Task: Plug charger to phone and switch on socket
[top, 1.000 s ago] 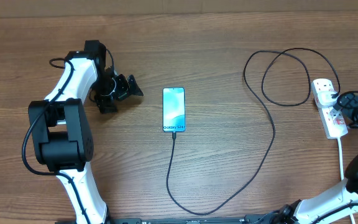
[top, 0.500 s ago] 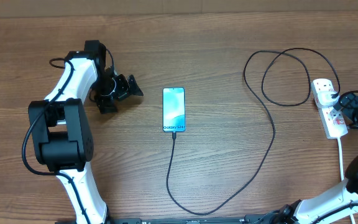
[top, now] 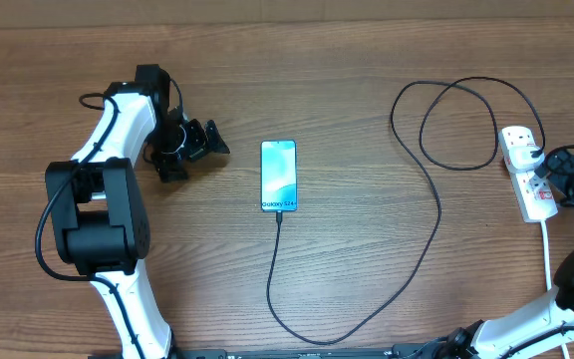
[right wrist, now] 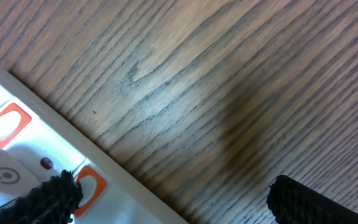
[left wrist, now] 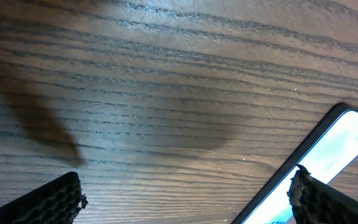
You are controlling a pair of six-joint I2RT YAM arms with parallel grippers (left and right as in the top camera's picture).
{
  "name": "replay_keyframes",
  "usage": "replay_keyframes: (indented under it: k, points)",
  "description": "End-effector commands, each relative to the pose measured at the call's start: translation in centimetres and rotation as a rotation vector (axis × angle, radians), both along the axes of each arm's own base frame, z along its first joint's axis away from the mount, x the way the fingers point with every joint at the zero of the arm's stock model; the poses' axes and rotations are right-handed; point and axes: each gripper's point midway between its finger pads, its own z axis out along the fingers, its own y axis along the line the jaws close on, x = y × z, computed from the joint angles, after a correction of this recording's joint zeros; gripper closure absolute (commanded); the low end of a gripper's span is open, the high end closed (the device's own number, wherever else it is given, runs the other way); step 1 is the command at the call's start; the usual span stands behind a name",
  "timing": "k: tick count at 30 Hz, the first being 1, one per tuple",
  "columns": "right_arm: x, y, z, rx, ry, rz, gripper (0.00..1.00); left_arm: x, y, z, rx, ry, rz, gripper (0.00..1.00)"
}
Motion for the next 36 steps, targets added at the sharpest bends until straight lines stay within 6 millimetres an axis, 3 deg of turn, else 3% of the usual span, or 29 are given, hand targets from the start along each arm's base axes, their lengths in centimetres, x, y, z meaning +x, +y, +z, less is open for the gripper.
replay_keyframes:
  k: [1, 36]
  points:
    - [0.34, 3.65, -1.73, 0.122, 0.008, 0.088, 0.00, 0.50, -0.11, 1.51, 0.009, -0.046, -0.014, 0.00]
    - [-0.38, 4.26, -2.06, 0.145, 0.038, 0.095, 0.00, 0.50, -0.11, 1.51, 0.009, -0.046, -0.014, 0.00]
